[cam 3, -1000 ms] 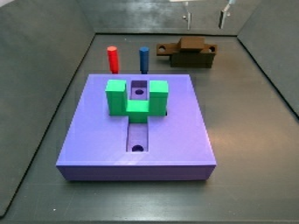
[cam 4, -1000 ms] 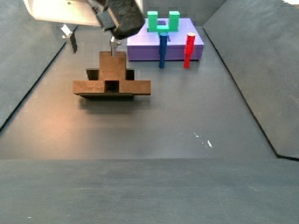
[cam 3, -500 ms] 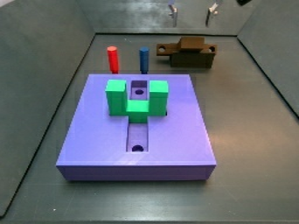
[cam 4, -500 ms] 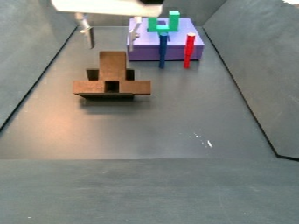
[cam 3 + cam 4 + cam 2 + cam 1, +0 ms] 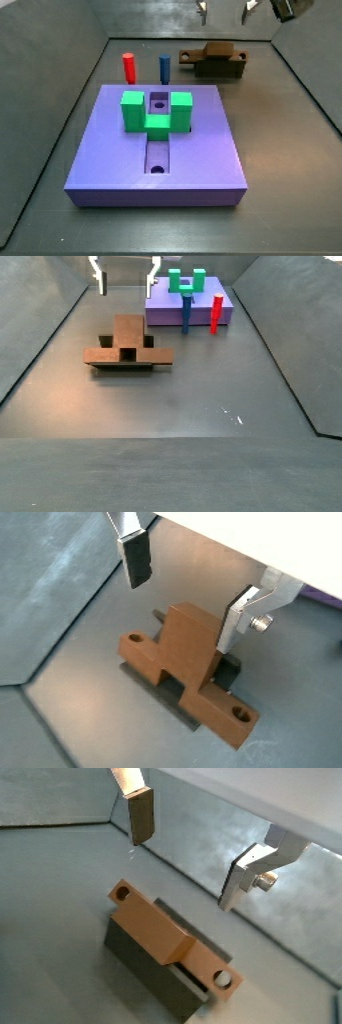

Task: Pick up the brown object. Move up. Place the brown object on the fixture. Regrasp the brown object. Move to above the board. Insert the brown object.
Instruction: Regrasp the brown object.

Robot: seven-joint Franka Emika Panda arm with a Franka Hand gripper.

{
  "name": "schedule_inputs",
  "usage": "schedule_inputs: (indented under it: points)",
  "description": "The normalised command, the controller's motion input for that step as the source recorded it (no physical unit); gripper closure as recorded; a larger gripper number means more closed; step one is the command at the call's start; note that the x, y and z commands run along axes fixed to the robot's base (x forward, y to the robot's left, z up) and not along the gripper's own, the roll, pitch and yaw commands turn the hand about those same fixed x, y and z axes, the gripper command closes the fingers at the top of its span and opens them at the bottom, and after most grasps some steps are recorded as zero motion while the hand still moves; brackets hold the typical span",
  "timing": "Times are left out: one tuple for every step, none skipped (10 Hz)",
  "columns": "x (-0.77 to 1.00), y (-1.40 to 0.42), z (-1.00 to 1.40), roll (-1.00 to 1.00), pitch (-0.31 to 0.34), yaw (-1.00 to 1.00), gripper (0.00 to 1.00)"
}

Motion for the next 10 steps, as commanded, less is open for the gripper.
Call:
schedule_inputs:
  points:
    - [0.23, -0.11, -0.08, 0.65, 0.000, 0.46, 0.00]
    - [0.15, 0.00, -0.29, 0.55, 0.017, 0.67, 0.00]
    - [0.07, 0.00, -0.48, 0.37, 0.000, 0.73, 0.00]
    - [0.00, 0.06, -0.50, 0.33, 0.000, 0.73, 0.00]
    - [-0.11, 0.00, -0.40, 0.47, 0.000, 0.44, 0.00]
    - [-0.09, 0.00, -0.33, 0.54, 0.000, 0.36, 0.00]
    - [0.00, 0.00, -0.28, 0.61, 0.029, 0.32, 0.00]
    - [0.01, -0.07, -0.21, 0.61, 0.100, 0.23, 0.00]
    - [0.24, -0.07, -0.19, 0.49, 0.157, 0.14, 0.00]
    - [0.39, -0.01, -0.02, 0.28, 0.174, 0.11, 0.00]
